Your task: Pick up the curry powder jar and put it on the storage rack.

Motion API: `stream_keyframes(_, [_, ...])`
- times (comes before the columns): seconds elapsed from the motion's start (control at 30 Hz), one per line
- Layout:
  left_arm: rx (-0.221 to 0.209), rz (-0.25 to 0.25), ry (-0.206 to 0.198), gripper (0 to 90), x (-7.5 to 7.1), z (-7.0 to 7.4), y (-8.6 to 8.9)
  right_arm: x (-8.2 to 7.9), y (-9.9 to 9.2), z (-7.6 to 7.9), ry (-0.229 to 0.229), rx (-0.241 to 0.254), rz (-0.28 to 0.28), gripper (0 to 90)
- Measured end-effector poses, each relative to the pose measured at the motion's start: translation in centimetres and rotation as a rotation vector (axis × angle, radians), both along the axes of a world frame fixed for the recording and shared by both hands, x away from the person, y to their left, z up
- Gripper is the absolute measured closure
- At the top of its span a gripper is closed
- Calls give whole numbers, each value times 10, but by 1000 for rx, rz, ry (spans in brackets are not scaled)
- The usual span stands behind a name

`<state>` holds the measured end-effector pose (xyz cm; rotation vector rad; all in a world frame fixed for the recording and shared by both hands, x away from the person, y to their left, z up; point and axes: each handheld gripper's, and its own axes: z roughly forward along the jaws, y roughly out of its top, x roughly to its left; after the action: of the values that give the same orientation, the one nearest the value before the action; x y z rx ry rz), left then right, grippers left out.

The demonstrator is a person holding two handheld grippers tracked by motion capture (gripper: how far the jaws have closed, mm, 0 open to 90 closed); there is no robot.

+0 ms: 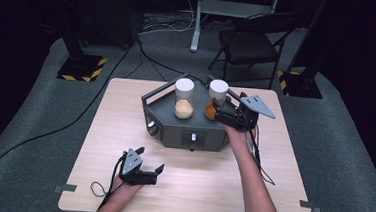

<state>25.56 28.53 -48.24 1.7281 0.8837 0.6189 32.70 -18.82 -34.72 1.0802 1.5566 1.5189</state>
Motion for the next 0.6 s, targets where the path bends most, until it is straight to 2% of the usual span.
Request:
stream_keyframes(0.33, [-1,2,-2,17,-1,0,0,-17,-5,-3,-21,-6,25,0])
stream_keyframes(0.5, [1,1,-2,18,0,0,0,-22,-12,-10,-2,11,26,0])
stream_keyframes(0.6, [2,0,-2,17,0,0,0,-26,-17,-13,5,3,20,0])
